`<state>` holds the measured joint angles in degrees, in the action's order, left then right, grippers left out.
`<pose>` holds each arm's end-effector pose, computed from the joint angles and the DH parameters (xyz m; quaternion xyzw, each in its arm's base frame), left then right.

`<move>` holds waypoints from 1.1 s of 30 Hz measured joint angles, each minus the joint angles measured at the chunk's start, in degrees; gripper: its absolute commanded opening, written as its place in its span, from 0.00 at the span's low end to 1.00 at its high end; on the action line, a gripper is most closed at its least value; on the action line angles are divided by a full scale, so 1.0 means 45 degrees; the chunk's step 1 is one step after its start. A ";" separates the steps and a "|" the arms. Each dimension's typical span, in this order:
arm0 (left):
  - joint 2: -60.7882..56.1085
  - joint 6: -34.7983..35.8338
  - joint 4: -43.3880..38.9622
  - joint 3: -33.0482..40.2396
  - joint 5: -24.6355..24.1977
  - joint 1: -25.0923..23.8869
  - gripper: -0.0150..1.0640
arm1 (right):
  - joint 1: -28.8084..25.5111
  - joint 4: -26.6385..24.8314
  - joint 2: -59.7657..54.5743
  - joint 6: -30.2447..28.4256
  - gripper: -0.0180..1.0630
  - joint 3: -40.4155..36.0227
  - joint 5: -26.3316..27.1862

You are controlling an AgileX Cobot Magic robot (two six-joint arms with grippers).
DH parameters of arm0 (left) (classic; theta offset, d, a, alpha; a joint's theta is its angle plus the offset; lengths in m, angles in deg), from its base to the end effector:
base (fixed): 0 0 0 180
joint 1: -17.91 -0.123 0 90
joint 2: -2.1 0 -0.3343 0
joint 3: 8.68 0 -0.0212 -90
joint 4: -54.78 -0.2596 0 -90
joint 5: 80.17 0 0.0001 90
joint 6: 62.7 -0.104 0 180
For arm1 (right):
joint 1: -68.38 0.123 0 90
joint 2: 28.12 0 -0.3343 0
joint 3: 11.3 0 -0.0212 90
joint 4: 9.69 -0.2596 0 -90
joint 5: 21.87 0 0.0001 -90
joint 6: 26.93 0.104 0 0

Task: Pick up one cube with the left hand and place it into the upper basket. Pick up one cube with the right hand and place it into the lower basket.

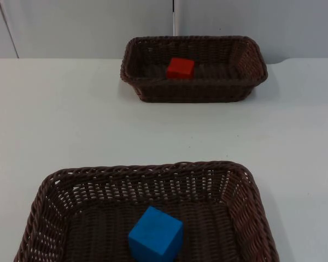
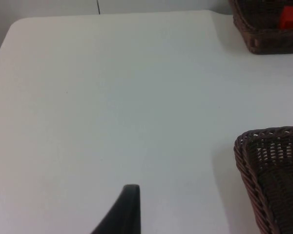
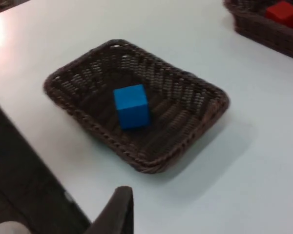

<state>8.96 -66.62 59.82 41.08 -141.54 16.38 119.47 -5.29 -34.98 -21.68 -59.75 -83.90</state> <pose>-0.0350 -0.0090 0.2749 0.0197 0.8561 -0.0194 0.5161 -0.0186 -0.0343 0.2805 -0.3303 0.7870 0.2115 0.4761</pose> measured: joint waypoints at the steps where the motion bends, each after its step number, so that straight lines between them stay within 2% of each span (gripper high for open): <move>1: 0.0000 0.0000 0.0000 0.0000 0.0000 0.0000 0.99 | -0.0280 0.0000 0.0000 0.0000 0.99 0.0000 0.0000; 16: 0.0000 0.0000 0.0000 0.0000 0.0000 0.0000 0.99 | -0.3697 0.0000 0.0000 0.0000 0.99 0.0000 0.0000; 20: 0.0000 0.0000 0.0000 0.0000 0.0000 0.0000 0.99 | -0.5172 -0.0025 0.0000 0.0000 0.99 0.0000 0.0000; 33: 0.0000 0.0000 0.0000 0.0000 0.0000 0.0000 0.99 | -0.8120 -0.0025 0.0000 0.0000 0.99 0.0000 0.0000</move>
<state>8.96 -66.62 59.82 41.08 -141.54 16.38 82.93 -5.40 -34.98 -21.68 -59.75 -83.90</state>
